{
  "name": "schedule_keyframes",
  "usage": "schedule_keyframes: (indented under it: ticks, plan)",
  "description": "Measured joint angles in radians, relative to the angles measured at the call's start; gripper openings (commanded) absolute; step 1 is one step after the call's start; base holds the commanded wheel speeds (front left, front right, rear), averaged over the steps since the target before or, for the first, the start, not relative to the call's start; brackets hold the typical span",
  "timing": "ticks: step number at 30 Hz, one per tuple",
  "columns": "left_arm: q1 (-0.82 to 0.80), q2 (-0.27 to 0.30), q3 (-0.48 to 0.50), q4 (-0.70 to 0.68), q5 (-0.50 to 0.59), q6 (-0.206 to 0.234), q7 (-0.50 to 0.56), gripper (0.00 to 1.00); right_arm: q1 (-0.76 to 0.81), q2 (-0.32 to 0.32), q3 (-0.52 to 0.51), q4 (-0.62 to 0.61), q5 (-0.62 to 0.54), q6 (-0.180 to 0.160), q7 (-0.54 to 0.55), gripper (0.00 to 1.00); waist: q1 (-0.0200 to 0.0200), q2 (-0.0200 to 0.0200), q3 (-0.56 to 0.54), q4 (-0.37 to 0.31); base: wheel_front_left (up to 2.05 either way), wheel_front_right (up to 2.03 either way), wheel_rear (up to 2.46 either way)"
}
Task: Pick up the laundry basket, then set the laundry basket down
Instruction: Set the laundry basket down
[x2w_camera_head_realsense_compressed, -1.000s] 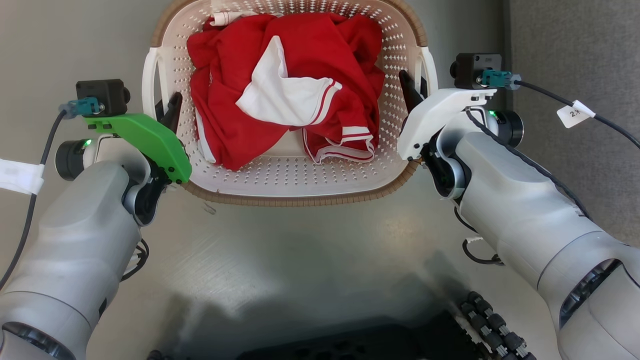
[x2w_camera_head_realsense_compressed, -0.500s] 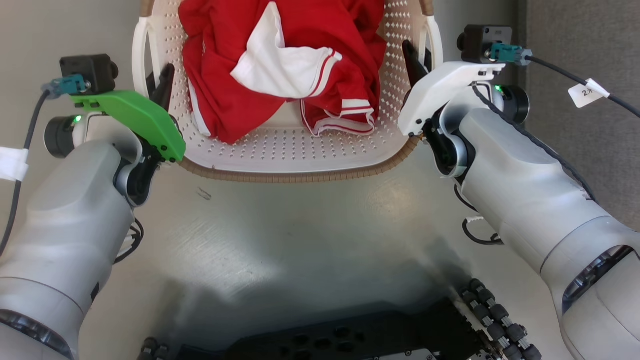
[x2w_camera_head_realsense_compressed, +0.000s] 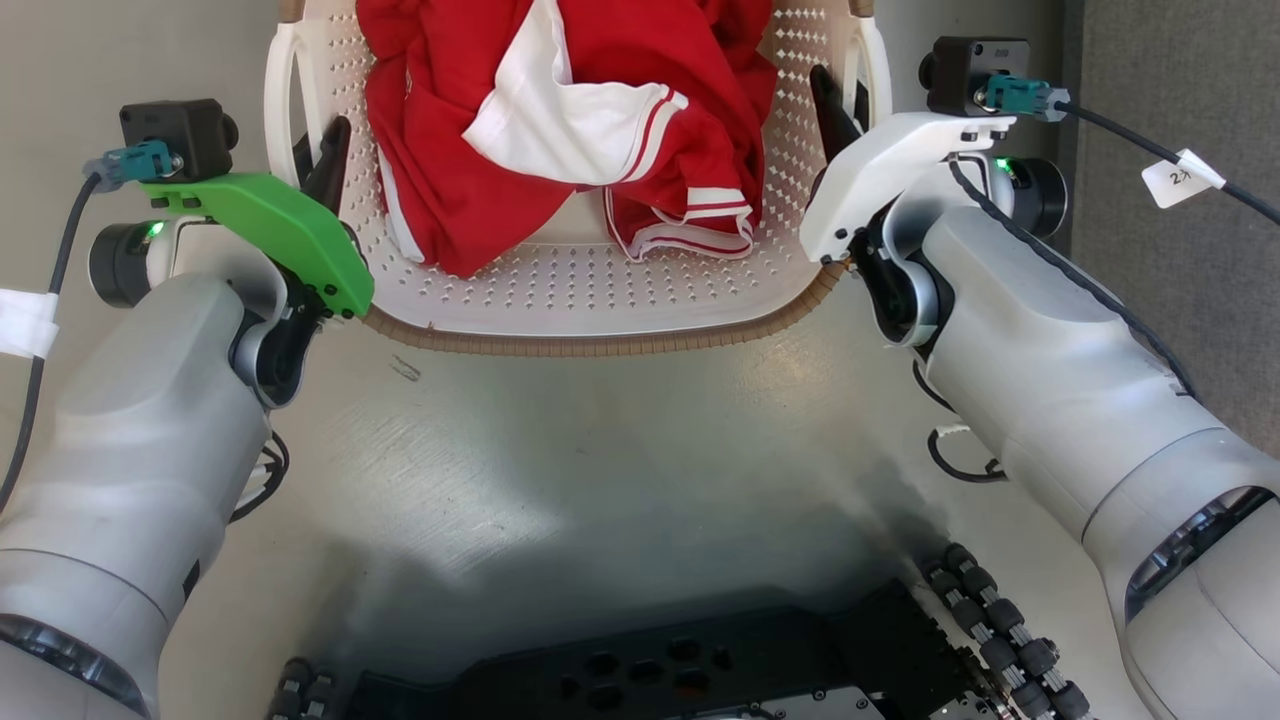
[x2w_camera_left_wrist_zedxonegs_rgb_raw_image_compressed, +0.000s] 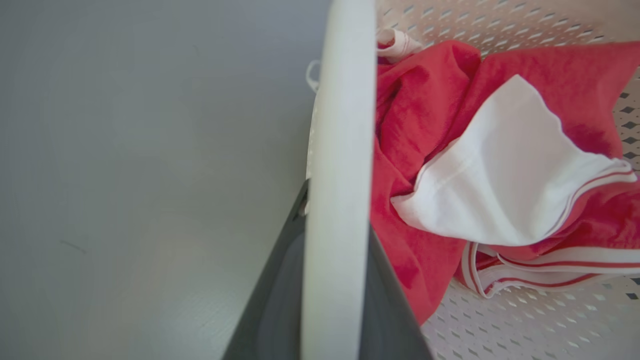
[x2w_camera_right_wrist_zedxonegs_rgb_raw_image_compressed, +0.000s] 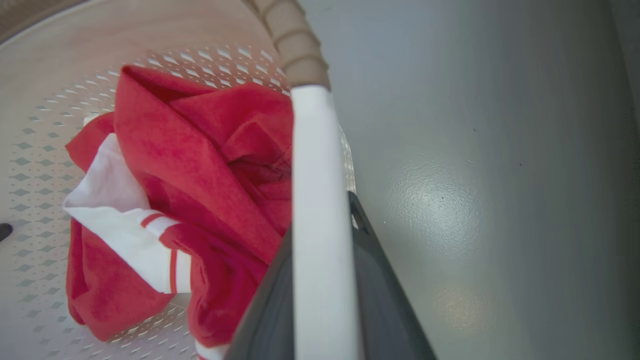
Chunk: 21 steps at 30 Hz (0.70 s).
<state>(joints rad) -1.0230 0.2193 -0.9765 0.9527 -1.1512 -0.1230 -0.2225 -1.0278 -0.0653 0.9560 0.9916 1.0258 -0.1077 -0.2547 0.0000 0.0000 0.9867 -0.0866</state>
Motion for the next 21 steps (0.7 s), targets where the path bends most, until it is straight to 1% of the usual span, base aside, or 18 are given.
schedule_keyframes:
  ticks: [15, 16, 17, 18, 19, 21]
  plan:
    - [-0.017, -0.004, -0.015, -0.010, 0.000, 0.000, -0.016, 0.00, 0.001, -0.001, -0.047, -0.009, -0.038, -0.002, 0.000, 0.00, 0.0000, 0.0000, 0.021, -0.002, 0.00, 0.00, 0.00]
    - [-0.018, -0.003, -0.017, -0.011, 0.000, 0.000, -0.016, 0.00, 0.001, -0.001, -0.049, -0.010, -0.043, -0.002, 0.000, 0.03, 0.0000, 0.0000, 0.022, -0.002, 0.00, 0.00, 0.00]
    - [-0.018, -0.003, -0.017, -0.014, -0.003, 0.001, -0.016, 0.00, 0.002, -0.001, -0.052, -0.012, -0.044, -0.007, 0.000, 0.21, 0.0000, 0.0000, 0.023, -0.003, 0.00, 0.00, 0.00]
    - [-0.018, -0.003, -0.015, -0.016, -0.015, 0.001, -0.016, 0.85, 0.002, -0.001, -0.058, -0.014, -0.050, -0.008, 0.000, 0.59, 0.0000, 0.0000, 0.023, -0.003, 0.00, 0.00, 0.00]
    - [-0.018, -0.003, -0.014, -0.019, -0.023, 0.001, -0.016, 1.00, 0.002, -0.001, -0.064, -0.015, -0.055, -0.008, 0.000, 1.00, 0.0000, 0.0000, 0.023, -0.004, 0.00, 0.00, 0.00]
    - [-0.018, -0.011, -0.021, -0.029, -0.026, 0.000, -0.009, 1.00, 0.002, -0.001, -0.073, -0.016, -0.061, -0.008, 0.000, 1.00, 0.0000, 0.0000, 0.024, -0.005, 0.00, 0.00, 0.00]
